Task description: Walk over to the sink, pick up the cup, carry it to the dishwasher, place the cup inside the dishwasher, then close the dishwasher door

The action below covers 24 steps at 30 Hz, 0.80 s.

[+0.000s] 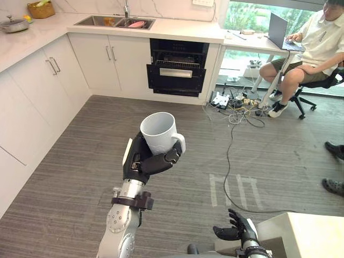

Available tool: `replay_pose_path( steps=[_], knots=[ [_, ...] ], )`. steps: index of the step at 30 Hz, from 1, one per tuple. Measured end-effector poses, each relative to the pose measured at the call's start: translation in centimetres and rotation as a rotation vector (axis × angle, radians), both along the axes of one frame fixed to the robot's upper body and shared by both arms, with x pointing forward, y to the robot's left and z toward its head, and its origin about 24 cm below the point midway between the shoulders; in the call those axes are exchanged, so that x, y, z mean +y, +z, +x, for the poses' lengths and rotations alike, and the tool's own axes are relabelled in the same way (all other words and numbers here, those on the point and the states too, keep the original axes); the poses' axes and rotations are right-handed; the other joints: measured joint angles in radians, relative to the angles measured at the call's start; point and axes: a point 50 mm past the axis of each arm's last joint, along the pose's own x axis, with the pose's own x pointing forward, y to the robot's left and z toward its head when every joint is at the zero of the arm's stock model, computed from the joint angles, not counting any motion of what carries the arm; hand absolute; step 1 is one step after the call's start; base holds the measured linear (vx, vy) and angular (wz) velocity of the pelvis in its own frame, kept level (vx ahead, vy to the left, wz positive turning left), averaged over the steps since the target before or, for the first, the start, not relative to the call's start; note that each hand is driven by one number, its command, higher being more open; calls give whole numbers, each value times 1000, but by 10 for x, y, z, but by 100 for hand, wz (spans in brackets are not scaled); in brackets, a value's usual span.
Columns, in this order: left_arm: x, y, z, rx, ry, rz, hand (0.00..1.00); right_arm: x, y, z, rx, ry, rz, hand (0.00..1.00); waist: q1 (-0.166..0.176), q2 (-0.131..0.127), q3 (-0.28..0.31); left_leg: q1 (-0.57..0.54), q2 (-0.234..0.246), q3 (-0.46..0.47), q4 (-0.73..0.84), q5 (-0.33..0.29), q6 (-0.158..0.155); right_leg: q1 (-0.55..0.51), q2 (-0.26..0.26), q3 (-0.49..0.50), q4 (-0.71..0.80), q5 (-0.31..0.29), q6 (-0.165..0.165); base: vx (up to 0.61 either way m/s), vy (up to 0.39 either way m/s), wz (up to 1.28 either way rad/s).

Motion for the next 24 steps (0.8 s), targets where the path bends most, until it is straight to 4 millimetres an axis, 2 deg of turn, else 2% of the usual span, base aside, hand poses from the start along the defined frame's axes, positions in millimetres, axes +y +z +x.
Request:
replay_pose_path(
  steps=[5,8,10,11,12,14,15,16,18,19,20,21,22,24],
  knots=[
    [-1,-6,2,37,12,-14,30,-2,2,5,-41,-105,74,90,2,0,1,-24,-4,-48,-4,3,-2,2,-11,-46,-7,-2,-1,4,-15,28],
    [0,-6,2,40,23,-16,30,-5,6,16,-82,-140,82,90,5,0,5,-52,-14,-101,2,9,-2,2,-26,-101,-9,-13,1,13,-8,56],
    [2,-4,4,33,33,-19,30,-7,11,26,-121,-148,81,90,5,3,29,-86,-18,-147,58,-10,-23,4,-36,-148,15,-34,1,-2,-14,74],
    [4,-1,6,22,44,-25,30,-9,16,35,-158,-153,75,90,4,4,57,-119,-13,-145,121,-34,-59,11,-44,-178,33,-51,-1,-52,1,90],
    [7,1,8,14,63,-28,30,-12,23,43,-198,-155,62,90,7,12,82,-154,11,-83,198,-59,-100,23,-50,-207,41,-66,-6,-50,5,88],
    [14,1,9,13,104,-35,30,-16,31,54,-242,-151,40,90,10,20,103,-220,43,36,336,-54,-108,47,-63,-237,36,-85,-13,-46,56,64],
    [18,2,9,12,118,-37,30,-19,35,60,-266,-150,23,90,12,10,108,-269,60,102,408,-74,-82,55,-87,-259,30,-94,-5,-41,103,54],
    [18,2,9,7,121,-41,30,-22,38,62,-279,-153,13,90,12,12,107,-283,69,132,407,-98,-61,56,-97,-268,31,-100,3,4,139,50],
    [16,6,9,-11,118,-58,30,-32,49,67,-324,-172,-32,90,13,46,97,-306,107,178,313,-97,-30,35,-113,-294,70,-143,47,98,189,38],
    [13,7,9,-13,112,-72,30,-34,52,68,-335,-173,-47,90,13,55,93,-304,103,198,332,-86,15,23,-138,-295,131,-188,70,177,275,20],
    [12,7,9,-15,110,-76,30,-34,53,68,-341,-176,-48,90,12,54,92,-300,85,199,338,-98,33,15,-158,-294,171,-214,82,261,342,26],
    [9,8,8,-16,98,-79,30,-33,53,66,-345,-175,-48,90,5,32,89,-289,38,200,340,-124,55,-12,-209,-289,273,-262,97,273,259,27],
    [8,9,8,-21,93,-77,30,-33,55,68,-353,-175,-48,90,1,21,94,-275,-2,201,340,-146,74,-79,-256,-260,441,-297,90,296,244,31],
    [8,8,7,-15,86,-69,30,-32,54,68,-349,-174,-45,90,-4,17,96,-240,-37,200,327,-160,100,-169,-279,-201,669,-306,72,330,171,20]
  ],
)
